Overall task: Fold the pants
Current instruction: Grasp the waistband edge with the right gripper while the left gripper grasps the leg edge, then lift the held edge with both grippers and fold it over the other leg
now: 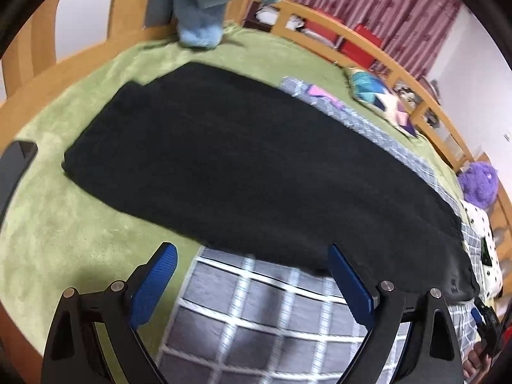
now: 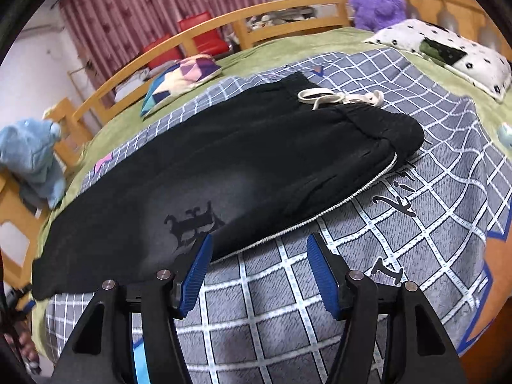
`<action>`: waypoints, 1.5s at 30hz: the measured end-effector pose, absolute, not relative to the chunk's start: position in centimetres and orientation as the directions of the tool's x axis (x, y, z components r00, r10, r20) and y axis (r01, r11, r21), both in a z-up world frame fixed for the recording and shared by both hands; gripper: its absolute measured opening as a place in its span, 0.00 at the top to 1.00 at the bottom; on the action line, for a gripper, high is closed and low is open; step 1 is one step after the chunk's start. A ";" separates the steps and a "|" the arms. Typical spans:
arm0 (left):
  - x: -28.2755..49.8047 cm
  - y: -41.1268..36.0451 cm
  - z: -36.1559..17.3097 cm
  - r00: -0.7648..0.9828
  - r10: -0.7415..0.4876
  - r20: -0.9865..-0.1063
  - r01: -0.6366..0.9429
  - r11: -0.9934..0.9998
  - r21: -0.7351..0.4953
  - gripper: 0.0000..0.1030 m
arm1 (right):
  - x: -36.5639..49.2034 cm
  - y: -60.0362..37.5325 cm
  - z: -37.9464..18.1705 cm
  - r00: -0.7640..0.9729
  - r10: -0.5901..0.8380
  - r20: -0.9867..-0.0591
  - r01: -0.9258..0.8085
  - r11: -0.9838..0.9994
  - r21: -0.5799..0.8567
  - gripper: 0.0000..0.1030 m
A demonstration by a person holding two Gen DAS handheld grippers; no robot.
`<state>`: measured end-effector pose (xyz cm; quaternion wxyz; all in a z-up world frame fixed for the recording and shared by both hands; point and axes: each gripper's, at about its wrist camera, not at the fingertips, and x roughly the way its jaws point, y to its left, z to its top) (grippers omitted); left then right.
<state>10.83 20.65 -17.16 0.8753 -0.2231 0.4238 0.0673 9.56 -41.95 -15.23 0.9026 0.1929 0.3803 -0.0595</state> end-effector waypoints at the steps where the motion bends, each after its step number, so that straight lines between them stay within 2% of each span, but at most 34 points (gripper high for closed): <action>1: 11.2 21.3 -17.8 0.625 -0.078 -0.777 -0.328 0.877 -0.352 0.10 | 9.6 -42.2 -15.3 0.713 0.038 -0.700 0.264 0.910 0.319 0.41; 4: 11.8 23.4 -19.5 0.625 -0.082 -0.776 -0.379 0.837 -0.394 0.14 | 10.3 -42.7 -15.8 0.740 0.079 -0.667 0.268 0.876 0.402 0.36; 7: 12.5 24.6 -20.7 0.629 -0.084 -0.772 -0.391 0.825 -0.408 0.14 | 11.9 -42.8 -17.2 0.707 0.069 -0.704 0.311 0.864 0.397 0.36; 11: 13.3 24.1 -21.0 0.625 -0.033 -0.780 -0.383 0.858 -0.343 0.14 | 13.8 -42.6 -19.8 0.634 0.050 -0.772 0.359 0.865 0.351 0.36; 15: 14.1 23.5 -21.0 0.623 0.021 -0.782 -0.396 0.871 -0.292 0.15 | 13.5 -42.8 -20.2 0.650 0.040 -0.758 0.357 0.865 0.352 0.37; 16: 14.2 23.3 -21.0 0.618 0.042 -0.785 -0.406 0.872 -0.273 0.18 | 13.5 -42.8 -20.3 0.649 0.040 -0.759 0.355 0.867 0.350 0.38; 18: 14.4 23.2 -20.7 0.609 0.073 -0.790 -0.423 0.872 -0.246 0.32 | 13.5 -42.8 -20.1 0.647 0.026 -0.762 0.359 0.872 0.334 0.47; 20: 14.6 23.6 -20.5 0.605 0.082 -0.792 -0.424 0.875 -0.233 0.59 | 13.6 -42.8 -19.9 0.646 0.041 -0.762 0.341 0.878 0.336 0.66; 22: 14.7 24.0 -20.0 0.600 0.069 -0.797 -0.409 0.883 -0.232 0.80 | 13.6 -42.5 -19.3 0.649 0.039 -0.760 0.327 0.887 0.325 0.73; 24: 14.6 24.5 -18.9 0.612 0.045 -0.790 -0.387 0.888 -0.249 0.85 | 13.8 -41.9 -18.4 0.653 0.013 -0.757 0.309 0.908 0.282 0.76; 31: 15.4 24.7 -12.8 0.701 0.031 -0.713 -0.309 0.913 -0.265 0.87 | 15.1 -41.3 -13.0 0.714 0.027 -0.699 0.209 0.945 0.250 0.80; 37: 20.6 24.1 -7.9 0.764 0.057 -0.643 -0.269 0.934 -0.237 0.87 | 19.4 -41.4 -8.7 0.758 0.056 -0.650 0.134 0.962 0.239 0.82; 42: 26.9 23.0 -7.4 0.773 0.122 -0.622 -0.278 0.947 -0.160 0.87 | 25.7 -41.5 -7.2 0.777 0.078 -0.624 0.104 0.963 0.250 0.82; 45: 30.9 22.6 -8.9 0.764 0.153 -0.627 -0.294 0.947 -0.126 0.87 | 30.6 -41.4 -7.8 0.773 0.067 -0.631 0.104 0.968 0.230 0.82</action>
